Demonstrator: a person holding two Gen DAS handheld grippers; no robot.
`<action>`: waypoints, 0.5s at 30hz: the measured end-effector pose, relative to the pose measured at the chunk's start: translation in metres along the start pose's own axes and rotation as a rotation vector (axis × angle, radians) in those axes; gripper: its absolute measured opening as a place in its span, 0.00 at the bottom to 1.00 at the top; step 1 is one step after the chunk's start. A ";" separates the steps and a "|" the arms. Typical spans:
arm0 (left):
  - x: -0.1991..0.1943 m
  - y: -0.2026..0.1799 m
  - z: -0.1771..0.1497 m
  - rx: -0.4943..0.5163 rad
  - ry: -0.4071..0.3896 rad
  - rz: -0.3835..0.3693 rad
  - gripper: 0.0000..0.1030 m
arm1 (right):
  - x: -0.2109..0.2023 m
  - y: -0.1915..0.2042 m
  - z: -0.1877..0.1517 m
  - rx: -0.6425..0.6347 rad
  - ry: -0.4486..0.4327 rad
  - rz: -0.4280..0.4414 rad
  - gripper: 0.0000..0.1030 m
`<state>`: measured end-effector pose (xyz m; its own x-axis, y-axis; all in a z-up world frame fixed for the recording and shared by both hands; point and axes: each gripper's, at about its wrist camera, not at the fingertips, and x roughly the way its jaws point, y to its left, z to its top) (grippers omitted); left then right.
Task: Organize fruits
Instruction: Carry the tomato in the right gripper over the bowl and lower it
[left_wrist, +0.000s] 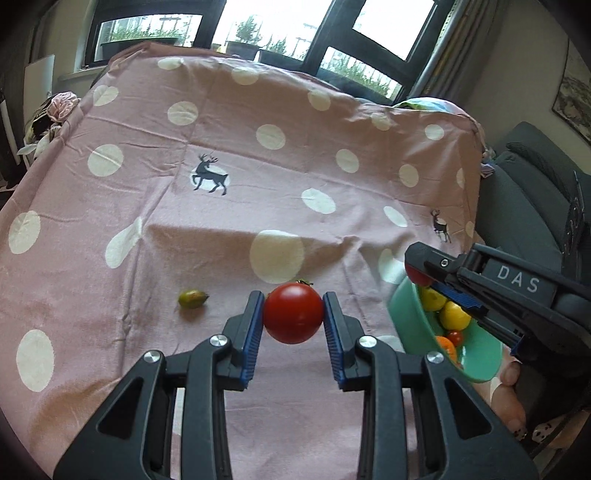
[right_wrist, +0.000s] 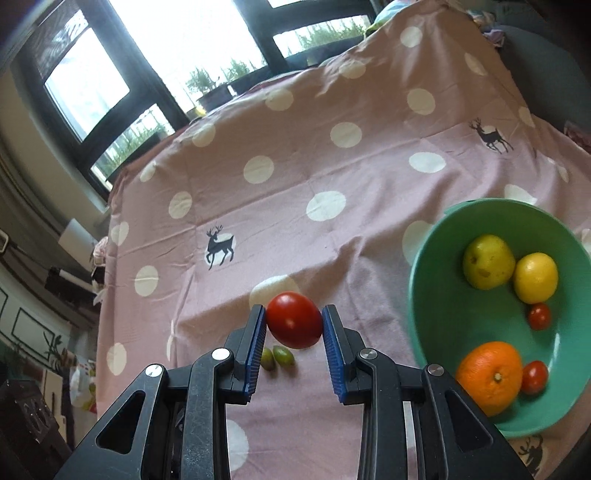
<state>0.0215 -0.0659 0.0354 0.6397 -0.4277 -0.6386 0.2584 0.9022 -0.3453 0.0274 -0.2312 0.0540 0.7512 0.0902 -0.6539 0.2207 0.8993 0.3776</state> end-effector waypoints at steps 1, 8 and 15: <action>-0.001 -0.006 0.000 0.006 -0.004 -0.024 0.31 | -0.006 -0.004 0.000 0.011 -0.011 -0.003 0.32; 0.004 -0.056 -0.007 0.095 0.001 -0.102 0.31 | -0.050 -0.045 0.001 0.103 -0.073 -0.036 0.32; 0.020 -0.102 -0.016 0.169 0.027 -0.176 0.31 | -0.072 -0.088 0.003 0.189 -0.116 -0.183 0.32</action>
<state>-0.0032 -0.1670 0.0471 0.5554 -0.5782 -0.5977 0.4830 0.8093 -0.3341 -0.0439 -0.3181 0.0700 0.7516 -0.1258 -0.6475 0.4633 0.7994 0.3825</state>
